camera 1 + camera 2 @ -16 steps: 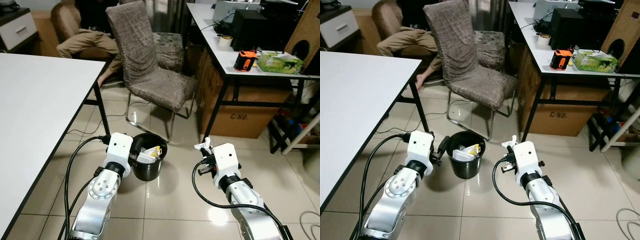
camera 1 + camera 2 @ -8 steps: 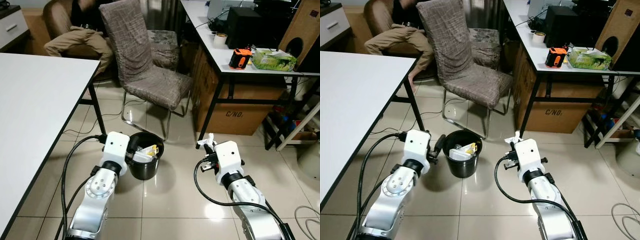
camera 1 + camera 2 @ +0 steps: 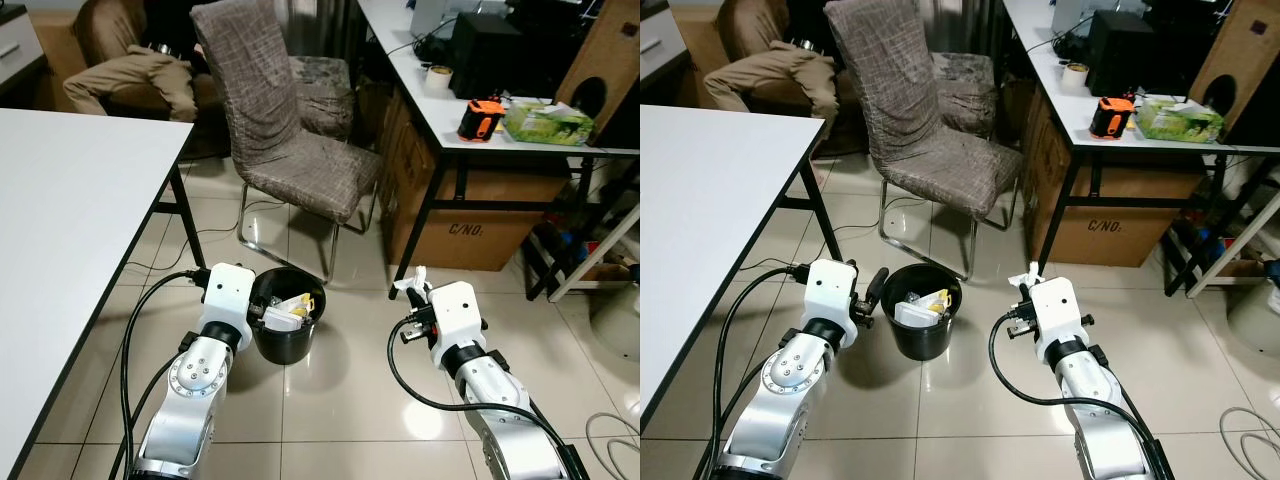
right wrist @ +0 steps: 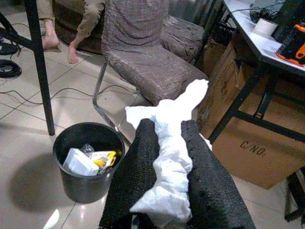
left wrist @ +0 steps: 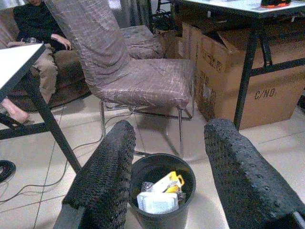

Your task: Picking trash to rubbish bin

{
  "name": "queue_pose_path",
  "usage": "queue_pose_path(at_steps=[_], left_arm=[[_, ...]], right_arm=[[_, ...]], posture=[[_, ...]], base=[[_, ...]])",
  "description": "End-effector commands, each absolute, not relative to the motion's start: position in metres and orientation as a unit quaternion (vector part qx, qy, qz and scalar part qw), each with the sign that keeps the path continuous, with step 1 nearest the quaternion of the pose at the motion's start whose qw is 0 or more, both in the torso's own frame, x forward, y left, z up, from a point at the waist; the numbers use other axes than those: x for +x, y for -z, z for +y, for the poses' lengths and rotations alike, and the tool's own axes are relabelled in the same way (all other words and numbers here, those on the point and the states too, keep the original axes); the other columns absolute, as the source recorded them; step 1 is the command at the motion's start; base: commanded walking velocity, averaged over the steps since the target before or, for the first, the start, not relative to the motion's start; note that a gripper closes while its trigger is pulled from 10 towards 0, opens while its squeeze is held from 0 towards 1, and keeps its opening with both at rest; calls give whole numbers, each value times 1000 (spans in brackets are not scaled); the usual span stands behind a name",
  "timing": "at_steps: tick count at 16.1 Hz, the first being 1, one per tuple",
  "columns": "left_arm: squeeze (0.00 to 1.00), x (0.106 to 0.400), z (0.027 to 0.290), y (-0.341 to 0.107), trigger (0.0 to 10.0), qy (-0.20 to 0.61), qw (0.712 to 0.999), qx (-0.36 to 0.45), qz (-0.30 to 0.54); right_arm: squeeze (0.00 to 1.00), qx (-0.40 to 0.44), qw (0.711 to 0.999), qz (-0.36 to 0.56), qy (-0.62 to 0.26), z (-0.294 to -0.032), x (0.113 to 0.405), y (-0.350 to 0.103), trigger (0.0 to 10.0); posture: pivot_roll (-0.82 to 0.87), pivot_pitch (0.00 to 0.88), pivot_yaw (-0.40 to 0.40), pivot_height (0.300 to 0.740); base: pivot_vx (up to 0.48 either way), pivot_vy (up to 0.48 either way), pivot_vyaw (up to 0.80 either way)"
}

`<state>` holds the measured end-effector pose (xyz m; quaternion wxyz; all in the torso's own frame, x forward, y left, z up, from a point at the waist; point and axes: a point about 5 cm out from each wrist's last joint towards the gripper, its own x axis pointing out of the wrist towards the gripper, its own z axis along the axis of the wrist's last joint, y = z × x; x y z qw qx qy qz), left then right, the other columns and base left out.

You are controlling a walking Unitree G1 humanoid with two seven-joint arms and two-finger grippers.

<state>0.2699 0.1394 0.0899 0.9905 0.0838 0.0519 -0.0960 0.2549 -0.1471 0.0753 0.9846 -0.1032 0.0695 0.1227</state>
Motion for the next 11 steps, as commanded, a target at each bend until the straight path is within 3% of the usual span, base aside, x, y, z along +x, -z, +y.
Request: queue_pose_path(at_steps=[1, 11], left_arm=[[0, 271, 139, -88, 10000, 99, 990, 81, 55], [0, 273, 136, -90, 10000, 107, 990, 79, 51]], right_arm=[[0, -104, 985, 67, -122, -150, 257, -76, 10000], [0, -106, 984, 70, -122, -150, 258, -74, 10000]], posture=[[-180, 0, -46, 740], [-179, 0, -47, 740]], base=[[304, 0, 0], [318, 0, 0]])
